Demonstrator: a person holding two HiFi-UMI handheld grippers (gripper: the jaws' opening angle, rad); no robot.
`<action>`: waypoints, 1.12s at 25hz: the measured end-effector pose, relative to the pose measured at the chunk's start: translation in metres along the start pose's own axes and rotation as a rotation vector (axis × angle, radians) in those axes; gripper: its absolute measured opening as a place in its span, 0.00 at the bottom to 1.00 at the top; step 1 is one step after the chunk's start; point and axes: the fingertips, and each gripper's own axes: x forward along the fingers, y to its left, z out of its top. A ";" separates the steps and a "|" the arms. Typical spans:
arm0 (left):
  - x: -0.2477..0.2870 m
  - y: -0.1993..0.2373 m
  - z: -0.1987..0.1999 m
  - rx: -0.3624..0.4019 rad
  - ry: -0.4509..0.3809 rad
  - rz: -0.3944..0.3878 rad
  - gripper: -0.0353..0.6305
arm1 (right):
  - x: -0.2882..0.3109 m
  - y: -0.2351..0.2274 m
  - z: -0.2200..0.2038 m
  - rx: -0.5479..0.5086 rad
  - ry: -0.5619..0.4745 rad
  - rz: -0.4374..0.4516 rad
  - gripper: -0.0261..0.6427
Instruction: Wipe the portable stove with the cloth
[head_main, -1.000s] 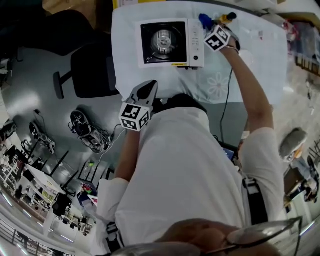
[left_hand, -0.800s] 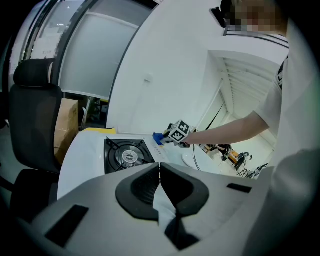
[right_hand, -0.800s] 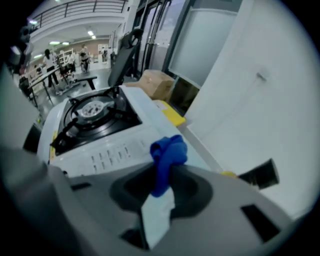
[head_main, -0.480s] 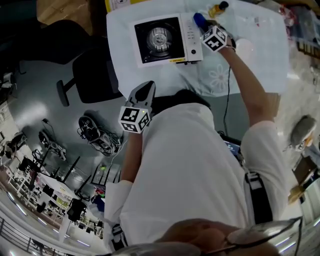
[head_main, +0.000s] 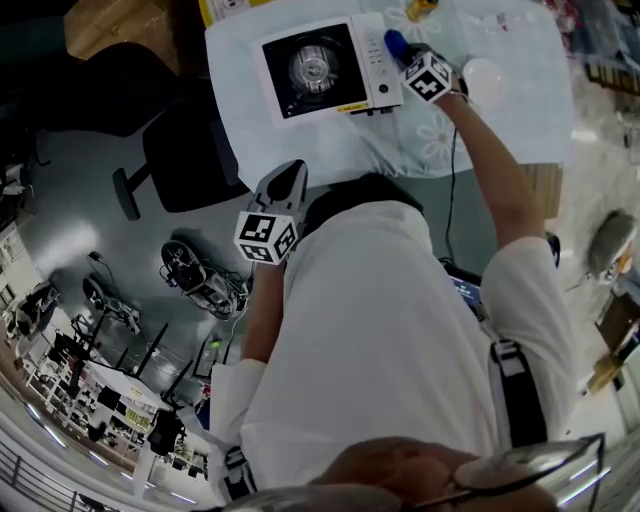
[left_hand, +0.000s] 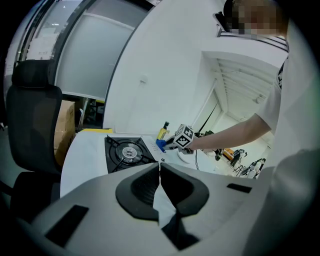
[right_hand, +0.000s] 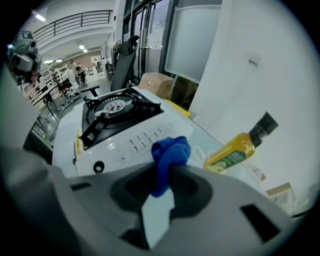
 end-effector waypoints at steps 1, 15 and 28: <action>-0.002 -0.001 -0.002 0.001 0.001 -0.004 0.11 | -0.002 0.005 -0.003 0.008 -0.002 0.005 0.18; -0.035 -0.020 -0.032 0.019 -0.007 -0.051 0.11 | -0.038 0.061 -0.036 0.036 0.018 0.004 0.18; -0.076 -0.031 -0.056 0.027 -0.028 -0.062 0.11 | -0.074 0.107 -0.075 0.169 0.059 -0.001 0.18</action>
